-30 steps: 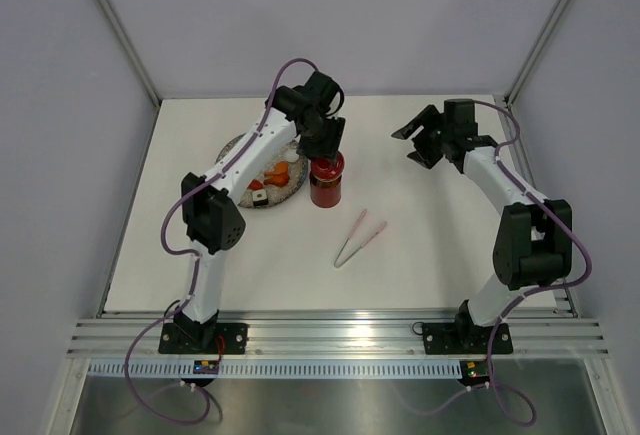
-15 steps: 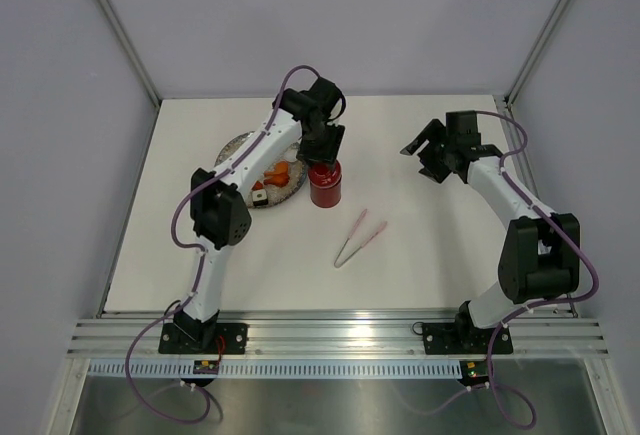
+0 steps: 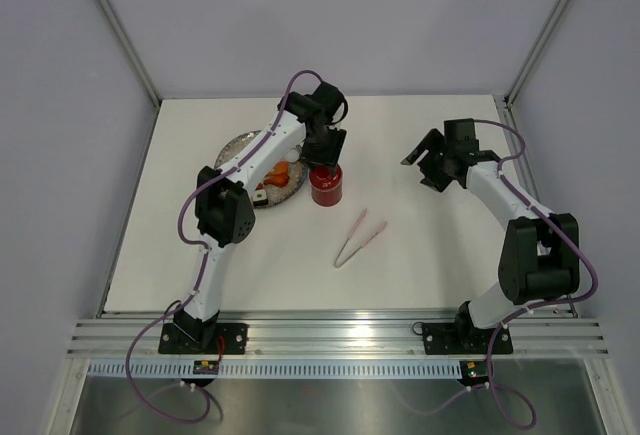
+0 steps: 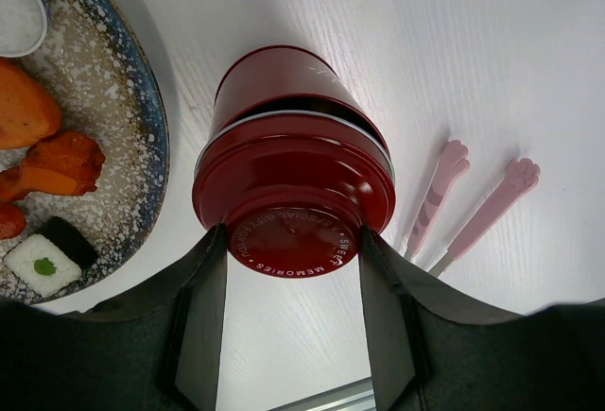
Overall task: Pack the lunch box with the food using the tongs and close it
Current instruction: Move the packing box to the center of the board.
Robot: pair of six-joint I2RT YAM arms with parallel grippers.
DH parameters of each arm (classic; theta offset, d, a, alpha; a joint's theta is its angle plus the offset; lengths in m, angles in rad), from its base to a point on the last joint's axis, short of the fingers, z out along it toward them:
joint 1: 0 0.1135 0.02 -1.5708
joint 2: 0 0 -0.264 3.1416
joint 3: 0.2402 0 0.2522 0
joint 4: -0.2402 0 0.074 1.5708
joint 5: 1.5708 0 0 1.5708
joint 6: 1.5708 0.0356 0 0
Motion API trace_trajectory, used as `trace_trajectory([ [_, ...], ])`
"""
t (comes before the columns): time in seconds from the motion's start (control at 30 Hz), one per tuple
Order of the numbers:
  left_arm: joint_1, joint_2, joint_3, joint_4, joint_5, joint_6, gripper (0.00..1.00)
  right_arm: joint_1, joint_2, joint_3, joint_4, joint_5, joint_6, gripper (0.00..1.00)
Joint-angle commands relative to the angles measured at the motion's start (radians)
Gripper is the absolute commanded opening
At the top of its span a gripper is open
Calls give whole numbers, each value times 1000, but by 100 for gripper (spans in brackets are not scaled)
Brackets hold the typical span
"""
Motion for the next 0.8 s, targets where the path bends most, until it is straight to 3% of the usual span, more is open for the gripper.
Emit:
trace_trajectory([
  [0.0,2,16,32,29,4,-1,0,-5,-39,-18,12,31,-18,80],
  [0.2,2,26,27,35,-5,-6,0,-5,-27,-22,37,-26,-21,80],
  [0.27,4,25,26,36,-4,-6,0,-5,-8,-19,62,-116,-50,79],
  [0.53,2,19,35,35,4,-7,0,64,240,186,47,-291,-98,73],
  [0.6,2,16,37,30,5,-7,0,75,309,226,112,-330,-40,63],
  [0.67,2,11,37,29,-1,-6,0,75,346,243,189,-400,25,41],
  [0.73,2,8,35,21,-4,-3,0,78,406,252,292,-455,129,11],
  [0.77,2,6,35,21,-5,-1,0,83,427,271,320,-472,152,7],
])
